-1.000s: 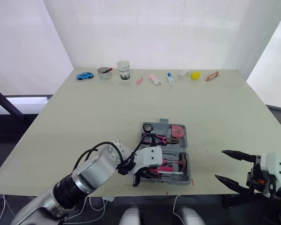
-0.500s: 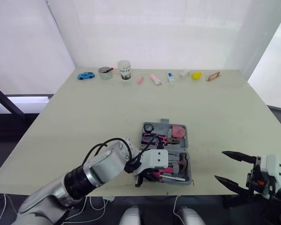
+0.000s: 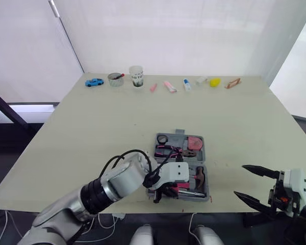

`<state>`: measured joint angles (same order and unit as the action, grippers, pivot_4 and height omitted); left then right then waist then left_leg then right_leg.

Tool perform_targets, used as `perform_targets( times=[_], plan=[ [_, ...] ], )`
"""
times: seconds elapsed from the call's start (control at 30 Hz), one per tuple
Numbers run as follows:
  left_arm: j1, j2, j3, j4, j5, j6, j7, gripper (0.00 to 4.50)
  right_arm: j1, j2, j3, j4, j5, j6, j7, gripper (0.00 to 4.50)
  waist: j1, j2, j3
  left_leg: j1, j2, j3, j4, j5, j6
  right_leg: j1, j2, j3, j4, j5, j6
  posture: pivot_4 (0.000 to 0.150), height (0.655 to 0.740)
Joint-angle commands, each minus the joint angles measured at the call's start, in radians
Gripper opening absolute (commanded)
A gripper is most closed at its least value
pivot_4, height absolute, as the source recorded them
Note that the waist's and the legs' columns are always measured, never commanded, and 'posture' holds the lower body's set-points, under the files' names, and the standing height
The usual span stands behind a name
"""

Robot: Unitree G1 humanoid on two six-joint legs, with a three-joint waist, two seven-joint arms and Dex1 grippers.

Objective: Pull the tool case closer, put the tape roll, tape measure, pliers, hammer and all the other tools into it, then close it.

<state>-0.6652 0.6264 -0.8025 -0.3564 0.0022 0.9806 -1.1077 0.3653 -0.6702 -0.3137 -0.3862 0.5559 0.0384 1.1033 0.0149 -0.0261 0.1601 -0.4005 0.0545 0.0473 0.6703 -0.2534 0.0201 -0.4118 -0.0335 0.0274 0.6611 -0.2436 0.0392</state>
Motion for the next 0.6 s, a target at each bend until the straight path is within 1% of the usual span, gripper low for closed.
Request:
perform_targets(
  times=[0.03, 0.2, 0.23, 0.27, 0.3, 0.33, 0.6],
  plan=[
    [-0.013, -0.013, -0.018, -0.014, -0.007, -0.003, -0.002, 0.59, 0.005, -0.001, -0.008, -0.037, 0.008, -0.013, -0.003, 4.5, 0.0, 0.0, 0.0, 0.0, 0.0, 0.0, 0.0, 0.0, 0.0, 0.0, 0.0, 0.0, 0.0, 0.0, 0.0, 0.15, 0.74],
    [-0.013, -0.003, -0.024, -0.005, 0.002, -0.042, -0.011, 0.59, 0.005, 0.0, -0.007, -0.037, 0.009, -0.012, -0.006, 4.5, 0.0, 0.0, 0.0, 0.0, 0.0, 0.0, 0.0, 0.0, 0.0, 0.0, 0.0, 0.0, 0.0, 0.0, 0.0, 0.15, 0.74],
    [-0.011, -0.002, -0.023, -0.005, 0.004, -0.047, -0.008, 1.39, 0.004, 0.0, -0.006, -0.037, 0.009, -0.011, -0.006, 4.5, 0.0, 0.0, 0.0, 0.0, 0.0, 0.0, 0.0, 0.0, 0.0, 0.0, 0.0, 0.0, 0.0, 0.0, 0.0, 0.15, 0.74],
    [-0.009, -0.002, -0.022, -0.007, 0.006, -0.047, -0.005, 1.76, 0.005, 0.0, -0.007, -0.037, 0.01, -0.011, -0.005, 4.5, 0.0, 0.0, 0.0, 0.0, 0.0, 0.0, 0.0, 0.0, 0.0, 0.0, 0.0, 0.0, 0.0, 0.0, 0.0, 0.15, 0.74],
    [-0.009, 0.0, -0.023, -0.01, 0.01, -0.051, -0.003, 1.76, 0.005, 0.0, -0.008, -0.036, 0.011, -0.011, -0.005, 4.5, -0.001, 0.0, 0.0, 0.0, 0.0, 0.0, 0.0, 0.0, 0.0, 0.0, 0.0, 0.0, 0.0, 0.0, 0.0, 0.15, 0.74],
    [-0.008, 0.002, -0.023, -0.011, 0.012, -0.053, -0.001, 2.42, 0.003, -0.001, -0.008, -0.035, 0.011, -0.011, -0.005, 4.5, -0.001, 0.0, 0.0, 0.0, 0.0, 0.0, 0.0, 0.0, 0.0, 0.0, 0.0, 0.0, 0.0, 0.0, 0.0, 0.15, 0.74],
    [-0.009, 0.011, -0.01, -0.025, 0.006, -0.071, -0.007, 2.42, -0.014, 0.0, 0.0, -0.024, 0.008, -0.009, -0.007, 4.5, -0.001, 0.0, 0.0, 0.0, 0.0, 0.0, 0.0, 0.0, 0.0, 0.0, 0.0, 0.0, 0.0, 0.0, 0.0, 0.15, 0.74]
  ],
)
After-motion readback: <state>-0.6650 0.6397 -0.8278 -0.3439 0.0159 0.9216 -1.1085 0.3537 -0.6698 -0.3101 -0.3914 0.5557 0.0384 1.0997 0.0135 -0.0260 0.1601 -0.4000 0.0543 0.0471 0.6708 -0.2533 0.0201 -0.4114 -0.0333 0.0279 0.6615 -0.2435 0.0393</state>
